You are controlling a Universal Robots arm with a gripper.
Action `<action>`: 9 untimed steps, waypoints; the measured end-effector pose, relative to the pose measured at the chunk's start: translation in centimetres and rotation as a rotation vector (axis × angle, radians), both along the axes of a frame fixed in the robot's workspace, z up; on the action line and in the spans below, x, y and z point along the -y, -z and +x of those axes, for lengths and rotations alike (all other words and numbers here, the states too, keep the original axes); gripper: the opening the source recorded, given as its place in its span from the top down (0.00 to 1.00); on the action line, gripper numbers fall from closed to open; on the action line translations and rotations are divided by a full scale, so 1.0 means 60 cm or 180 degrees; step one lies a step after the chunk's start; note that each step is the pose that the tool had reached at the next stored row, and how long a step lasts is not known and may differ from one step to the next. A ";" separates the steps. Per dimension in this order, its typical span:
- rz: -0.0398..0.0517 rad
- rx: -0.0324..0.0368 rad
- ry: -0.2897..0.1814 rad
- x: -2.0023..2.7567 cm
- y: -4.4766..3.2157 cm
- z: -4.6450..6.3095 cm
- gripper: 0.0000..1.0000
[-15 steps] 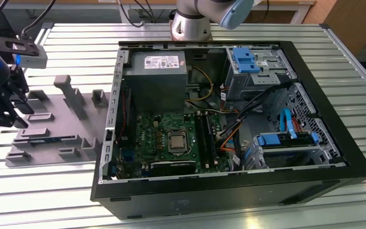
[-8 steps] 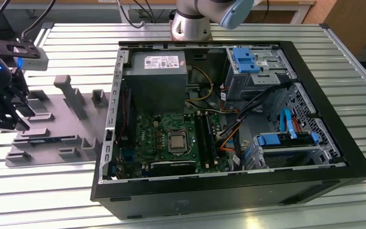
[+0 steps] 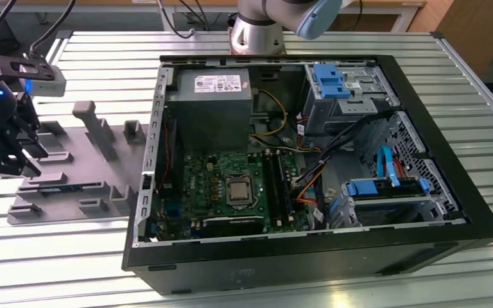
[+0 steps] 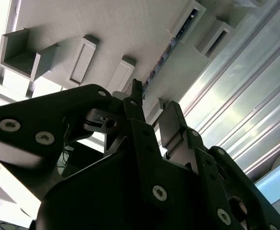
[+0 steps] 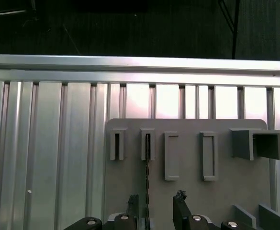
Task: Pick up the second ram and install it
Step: 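Pick up the second ram and move it above second insertion slot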
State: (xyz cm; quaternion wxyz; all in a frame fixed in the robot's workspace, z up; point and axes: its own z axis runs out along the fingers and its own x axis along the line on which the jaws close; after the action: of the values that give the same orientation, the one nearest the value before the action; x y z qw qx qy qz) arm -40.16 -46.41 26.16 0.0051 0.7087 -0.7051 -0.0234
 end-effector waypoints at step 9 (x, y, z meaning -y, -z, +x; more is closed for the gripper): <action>-0.0002 0.0000 0.0000 0.0000 0.013 0.000 0.58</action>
State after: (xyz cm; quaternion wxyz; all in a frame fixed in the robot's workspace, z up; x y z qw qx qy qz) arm -40.16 -46.42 25.36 0.0052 0.7087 -0.7051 -0.0232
